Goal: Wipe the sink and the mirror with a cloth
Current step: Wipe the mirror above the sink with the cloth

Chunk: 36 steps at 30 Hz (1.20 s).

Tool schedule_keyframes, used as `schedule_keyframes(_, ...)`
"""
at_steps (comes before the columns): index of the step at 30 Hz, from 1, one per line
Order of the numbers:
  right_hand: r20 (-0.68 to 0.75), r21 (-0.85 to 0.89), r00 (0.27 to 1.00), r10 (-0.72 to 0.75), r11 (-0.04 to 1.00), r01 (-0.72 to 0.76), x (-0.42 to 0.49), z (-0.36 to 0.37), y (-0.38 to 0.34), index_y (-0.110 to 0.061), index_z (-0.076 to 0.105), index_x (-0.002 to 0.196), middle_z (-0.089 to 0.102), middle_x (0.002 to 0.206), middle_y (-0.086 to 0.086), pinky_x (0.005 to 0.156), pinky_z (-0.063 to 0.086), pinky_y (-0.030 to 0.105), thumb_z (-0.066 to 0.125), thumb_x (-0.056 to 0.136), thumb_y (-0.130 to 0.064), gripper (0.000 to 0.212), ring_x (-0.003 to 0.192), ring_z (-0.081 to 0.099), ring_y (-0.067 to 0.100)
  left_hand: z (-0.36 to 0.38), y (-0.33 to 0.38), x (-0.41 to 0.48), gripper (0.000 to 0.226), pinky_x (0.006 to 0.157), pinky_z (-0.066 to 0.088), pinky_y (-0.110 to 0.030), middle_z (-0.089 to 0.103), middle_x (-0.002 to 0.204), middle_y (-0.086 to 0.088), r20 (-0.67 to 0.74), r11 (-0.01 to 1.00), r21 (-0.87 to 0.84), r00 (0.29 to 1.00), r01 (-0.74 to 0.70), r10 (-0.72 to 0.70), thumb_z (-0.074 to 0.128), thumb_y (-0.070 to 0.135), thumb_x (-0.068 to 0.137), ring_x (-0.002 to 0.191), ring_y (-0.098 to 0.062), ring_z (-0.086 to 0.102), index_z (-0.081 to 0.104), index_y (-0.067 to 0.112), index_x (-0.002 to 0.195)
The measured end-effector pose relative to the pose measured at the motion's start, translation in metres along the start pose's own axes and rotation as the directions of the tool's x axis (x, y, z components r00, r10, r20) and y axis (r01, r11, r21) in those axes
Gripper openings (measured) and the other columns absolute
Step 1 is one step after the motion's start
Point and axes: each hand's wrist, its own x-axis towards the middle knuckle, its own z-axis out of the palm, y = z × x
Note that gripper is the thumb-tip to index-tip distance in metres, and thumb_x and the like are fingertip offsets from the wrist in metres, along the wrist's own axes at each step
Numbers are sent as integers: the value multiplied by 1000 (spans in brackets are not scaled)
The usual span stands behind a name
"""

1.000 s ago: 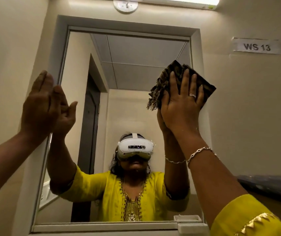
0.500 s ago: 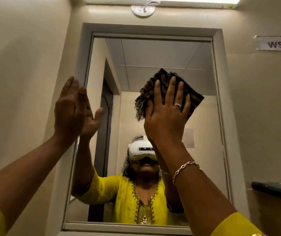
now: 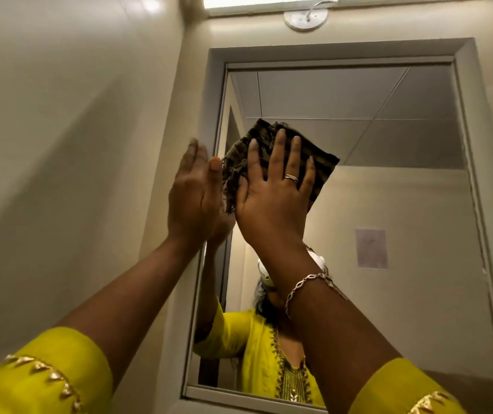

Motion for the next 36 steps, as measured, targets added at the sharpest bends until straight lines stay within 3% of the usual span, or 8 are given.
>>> schedule_keyframes(6, 57, 46, 987, -149, 988, 147, 5, 0, -17, -28, 0, 147, -16, 155, 13, 106, -19, 45, 22, 98, -44, 56, 141, -19, 33, 0, -2, 2, 106, 109, 23, -27, 30, 146, -21, 8, 1000, 1, 1000, 12, -12, -4, 76, 76, 138, -27, 25, 34, -4, 135)
schedule_keyframes(11, 77, 24, 966, -248, 969, 247, -4, 2, -16, -28, -2, 147, -15, 155, 12, 106, -19, 46, 36, 93, -48, 69, 141, -20, 33, 1, -5, 2, 107, 108, 23, -26, 31, 146, -20, 11, 999, 53, 1000, 4, -4, -4, 76, 76, 137, -26, 26, 33, -4, 136)
schedule_keyframes(15, 67, 76, 953, -295, 954, 290, -9, 0, -8, -29, 3, 147, -11, 156, 10, 110, -15, 46, 29, 96, -44, 59, 142, -18, 31, 2, -5, 2, 105, 108, 22, -25, 29, 147, -20, 23, 996, 87, 1000, -13, 11, -2, 76, 77, 138, -26, 25, 32, -2, 137)
schedule_keyframes(19, 40, 91, 951, -308, 949, 303, -12, 1, 4, -29, 12, 147, 0, 157, 11, 112, -10, 44, 23, 96, -41, 54, 144, -8, 30, 1, -4, 1, 104, 107, 21, -26, 28, 147, -20, 19, 993, 115, 1000, -26, 24, -2, 76, 77, 138, -27, 25, 30, -3, 138)
schedule_keyframes(23, -24, 58, 957, -288, 955, 289, -16, 2, 21, -26, 29, 143, 20, 154, 13, 112, 3, 45, 21, 89, -41, 57, 143, 13, 32, 1, -3, 1, 105, 106, 21, -27, 26, 148, -21, 24, 987, 154, 999, -38, 35, -2, 76, 77, 138, -28, 24, 28, -4, 138)
schedule_keyframes(30, -72, 13, 957, -282, 959, 284, -23, -7, 66, -25, 32, 142, 26, 152, 13, 111, 4, 44, 25, 90, -41, 55, 141, 19, 32, 2, -4, 0, 104, 105, 24, -32, 29, 145, -26, 24, 972, 224, 997, -70, 67, -1, 74, 80, 135, -34, 27, 31, -7, 135)
schedule_keyframes(36, -86, -27, 961, -262, 965, 261, -26, -14, 97, -24, 35, 141, 29, 150, 14, 111, 8, 44, 27, 91, -41, 53, 140, 23, 33, 4, -6, 2, 89, 106, 28, -39, 31, 143, -28, 28, 959, 272, 997, -76, 71, 12, 65, 88, 133, -37, 30, 33, -8, 134)
